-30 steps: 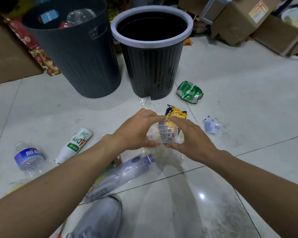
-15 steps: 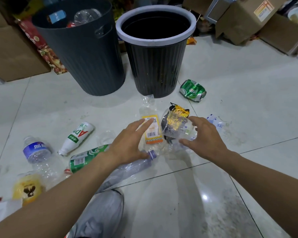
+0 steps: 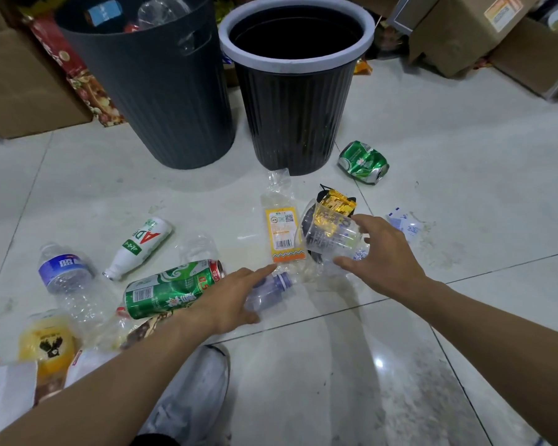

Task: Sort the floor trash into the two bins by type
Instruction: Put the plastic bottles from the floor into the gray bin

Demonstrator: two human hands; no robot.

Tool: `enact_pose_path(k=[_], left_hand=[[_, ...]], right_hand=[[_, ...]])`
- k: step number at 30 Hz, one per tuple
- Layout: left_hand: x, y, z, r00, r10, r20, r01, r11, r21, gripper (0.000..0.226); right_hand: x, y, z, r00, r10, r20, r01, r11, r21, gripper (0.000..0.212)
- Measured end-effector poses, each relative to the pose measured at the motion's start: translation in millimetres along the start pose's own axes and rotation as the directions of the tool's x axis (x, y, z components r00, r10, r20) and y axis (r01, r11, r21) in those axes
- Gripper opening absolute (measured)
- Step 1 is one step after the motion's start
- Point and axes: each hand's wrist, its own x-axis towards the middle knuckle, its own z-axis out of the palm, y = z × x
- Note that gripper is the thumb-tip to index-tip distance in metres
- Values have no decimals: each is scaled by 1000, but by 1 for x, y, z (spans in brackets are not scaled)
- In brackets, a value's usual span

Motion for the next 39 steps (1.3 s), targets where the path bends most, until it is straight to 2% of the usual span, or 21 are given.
enact_pose_path(k=[9, 14, 21, 25, 30, 39], left_hand=[[6, 5, -15, 982, 3, -190, -23, 994, -103, 100], [12, 17, -41, 941, -40, -337, -24, 983, -185, 99], [20, 29, -89, 888, -66, -454, -24, 982, -189, 99], [21, 32, -111, 838, -130, -530, -21, 963, -270, 99], [25, 30, -131, 813, -161, -559, -47, 940, -338, 100], [20, 23, -173, 790, -136, -597, -116, 924, -365, 102]], right_hand=[[0, 0, -4, 999, 24, -43, -22, 998, 51, 77], [4, -8, -6, 994, 34, -99, -24, 995, 94, 78], [16, -28, -13, 982, 77, -174, -41, 979, 202, 66], [25, -43, -17, 977, 86, -195, -33, 964, 264, 64], [36, -57, -18, 974, 83, -210, -24, 963, 267, 78], [50, -92, -24, 968, 69, -240, 2, 959, 283, 75]])
